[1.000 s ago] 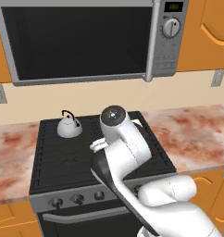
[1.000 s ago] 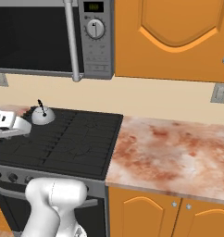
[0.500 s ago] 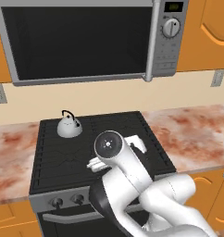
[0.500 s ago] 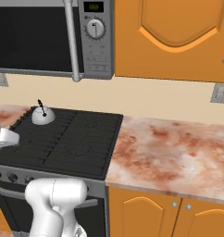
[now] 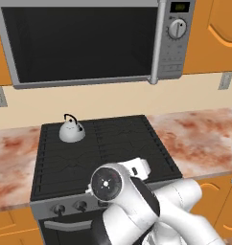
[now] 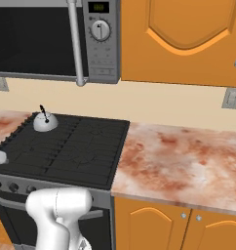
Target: The kettle is done boiling. Turn off the stove, then wait for 300 timesteps before moving the kettle to the dining table.
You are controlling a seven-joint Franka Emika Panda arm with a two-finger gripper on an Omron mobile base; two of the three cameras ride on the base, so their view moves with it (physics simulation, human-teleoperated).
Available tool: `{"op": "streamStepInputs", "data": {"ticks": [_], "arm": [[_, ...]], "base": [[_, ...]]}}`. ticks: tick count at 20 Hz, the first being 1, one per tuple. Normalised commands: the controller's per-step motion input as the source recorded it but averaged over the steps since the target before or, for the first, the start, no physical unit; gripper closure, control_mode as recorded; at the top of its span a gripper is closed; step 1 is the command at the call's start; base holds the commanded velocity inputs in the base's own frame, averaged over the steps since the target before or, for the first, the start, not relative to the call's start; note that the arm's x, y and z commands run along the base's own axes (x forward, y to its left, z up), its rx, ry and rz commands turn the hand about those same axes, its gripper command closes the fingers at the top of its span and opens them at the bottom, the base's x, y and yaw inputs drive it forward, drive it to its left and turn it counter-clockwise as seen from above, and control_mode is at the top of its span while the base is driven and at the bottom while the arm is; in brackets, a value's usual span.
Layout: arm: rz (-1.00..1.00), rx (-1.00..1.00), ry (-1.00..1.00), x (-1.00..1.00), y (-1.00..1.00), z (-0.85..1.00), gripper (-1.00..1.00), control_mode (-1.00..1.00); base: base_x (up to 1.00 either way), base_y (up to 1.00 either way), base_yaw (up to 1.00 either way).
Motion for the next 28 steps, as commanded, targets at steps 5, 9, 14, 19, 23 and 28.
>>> {"op": "streamStepInputs", "data": {"ticks": [5,9,14,19,23,28], "arm": [[0.03,-0.03,-0.10,-0.31,0.12,-0.17,-1.00,-1.00],[0.01,0.00,-0.08,-0.28,0.07,-0.24,-1.00,-1.00],[0.00,0.00,-0.09,-0.09,0.05,-0.34,-1.00,-1.00],[0.00,0.00,-0.11,-0.02,0.00,-0.39,-1.00,-1.00],[0.01,0.00,-0.15,0.00,0.00,-0.30,-1.00,-1.00],[0.03,0.00,-0.18,0.00,0.00,-0.14,-1.00,-1.00]], "base": [[0.00,0.00,0.00],[0.00,0.00,0.00],[0.00,0.00,0.00],[0.00,0.00,0.00],[0.00,0.00,0.00],[0.00,0.00,0.00]]}}
